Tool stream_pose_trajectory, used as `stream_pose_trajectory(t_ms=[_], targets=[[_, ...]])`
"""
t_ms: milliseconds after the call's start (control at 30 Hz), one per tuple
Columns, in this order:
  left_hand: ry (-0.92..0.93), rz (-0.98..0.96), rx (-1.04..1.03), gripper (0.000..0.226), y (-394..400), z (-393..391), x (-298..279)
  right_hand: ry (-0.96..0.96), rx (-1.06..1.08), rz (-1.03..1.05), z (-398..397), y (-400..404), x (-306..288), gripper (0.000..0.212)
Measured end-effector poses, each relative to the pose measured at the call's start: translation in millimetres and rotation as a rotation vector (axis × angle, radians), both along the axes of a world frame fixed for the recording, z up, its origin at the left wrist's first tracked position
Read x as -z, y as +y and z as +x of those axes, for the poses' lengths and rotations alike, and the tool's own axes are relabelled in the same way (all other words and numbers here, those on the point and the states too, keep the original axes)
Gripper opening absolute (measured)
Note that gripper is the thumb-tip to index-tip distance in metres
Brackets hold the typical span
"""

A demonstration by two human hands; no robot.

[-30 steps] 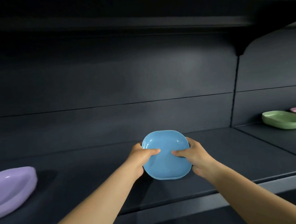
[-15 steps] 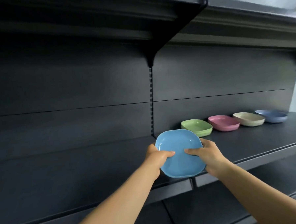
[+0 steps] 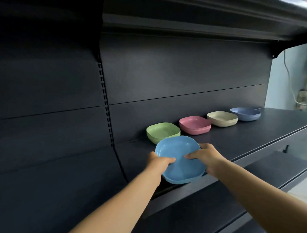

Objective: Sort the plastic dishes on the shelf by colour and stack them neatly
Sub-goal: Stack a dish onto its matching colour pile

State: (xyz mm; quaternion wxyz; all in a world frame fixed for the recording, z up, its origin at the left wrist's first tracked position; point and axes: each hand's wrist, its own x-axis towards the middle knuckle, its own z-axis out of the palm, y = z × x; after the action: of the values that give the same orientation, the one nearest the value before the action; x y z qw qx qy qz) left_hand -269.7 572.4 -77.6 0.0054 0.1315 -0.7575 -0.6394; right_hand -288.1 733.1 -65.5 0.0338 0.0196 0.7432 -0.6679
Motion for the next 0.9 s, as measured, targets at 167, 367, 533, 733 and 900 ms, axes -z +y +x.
stream_pose_trajectory(t_ms=[167, 367, 533, 733, 900], targets=[[-0.058, -0.12, -0.026, 0.06, 19, -43, 12, -0.063, -0.056, 0.103, -52, 21, 9, 0.032], [-0.126, -0.211, -0.105, 0.086, 25, -67, 22, -0.062, -0.161, 0.24, -92, 32, 15, 0.028], [-0.189, -0.218, -0.165, 0.089, 30, -68, 19, -0.03, -0.221, 0.362, -106, 37, 18, 0.035], [-0.238, -0.215, -0.249, 0.073, 37, -67, 15, -0.052, -0.299, 0.371, -116, 41, 18, 0.039], [-0.262, -0.25, -0.27, 0.083, 46, -70, 10, -0.073, -0.318, 0.333, -119, 46, 14, 0.036]])
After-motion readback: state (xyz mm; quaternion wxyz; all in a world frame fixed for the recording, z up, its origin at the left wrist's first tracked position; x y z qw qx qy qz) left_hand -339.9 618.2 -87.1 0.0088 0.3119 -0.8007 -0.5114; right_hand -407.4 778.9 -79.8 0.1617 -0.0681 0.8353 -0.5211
